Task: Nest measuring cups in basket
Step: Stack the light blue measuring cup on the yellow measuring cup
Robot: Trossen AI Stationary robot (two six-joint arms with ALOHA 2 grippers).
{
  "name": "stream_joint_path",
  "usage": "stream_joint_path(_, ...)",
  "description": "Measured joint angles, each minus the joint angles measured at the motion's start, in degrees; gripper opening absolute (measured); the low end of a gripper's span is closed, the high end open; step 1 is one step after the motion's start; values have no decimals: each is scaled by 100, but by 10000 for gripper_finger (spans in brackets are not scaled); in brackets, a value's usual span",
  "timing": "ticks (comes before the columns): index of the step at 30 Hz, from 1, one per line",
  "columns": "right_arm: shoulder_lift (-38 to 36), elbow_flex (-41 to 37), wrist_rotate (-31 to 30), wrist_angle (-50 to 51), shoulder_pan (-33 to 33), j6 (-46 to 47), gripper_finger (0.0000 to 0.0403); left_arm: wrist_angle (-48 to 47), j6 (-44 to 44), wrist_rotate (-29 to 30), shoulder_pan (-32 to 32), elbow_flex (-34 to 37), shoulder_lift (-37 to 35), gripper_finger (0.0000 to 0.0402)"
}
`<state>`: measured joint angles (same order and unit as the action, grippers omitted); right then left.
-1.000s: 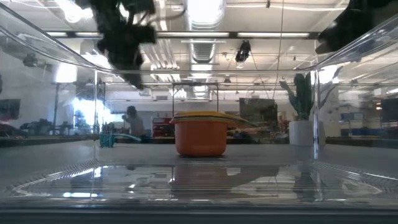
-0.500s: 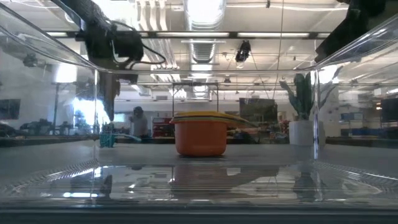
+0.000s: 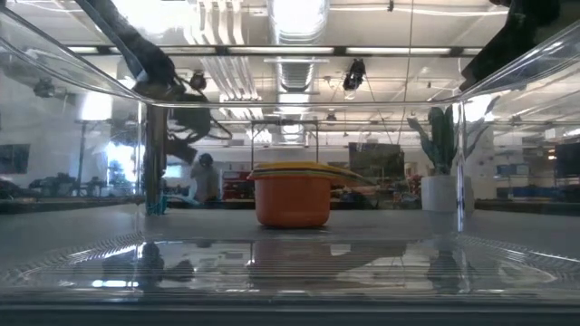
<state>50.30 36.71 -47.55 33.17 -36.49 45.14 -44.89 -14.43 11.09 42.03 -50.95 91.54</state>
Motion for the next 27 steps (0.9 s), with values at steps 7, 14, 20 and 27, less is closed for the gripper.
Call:
stream_joint_path(7,-4,0,0,0,0,-21,238,-190,438,-13,-50,-118,245,41)
stream_joint_path(14,-4,0,-9,-4,0,-105,238,-707,2095,-721,-601,-623,-318,4)
stream_joint_path(20,-39,0,-254,-6,2,12,237,-707,3760,-1172,-2030,-1167,-1187,2)
stream_joint_path(27,-256,0,-529,-17,2,77,237,-677,5023,-602,-3811,-2133,-1196,1)
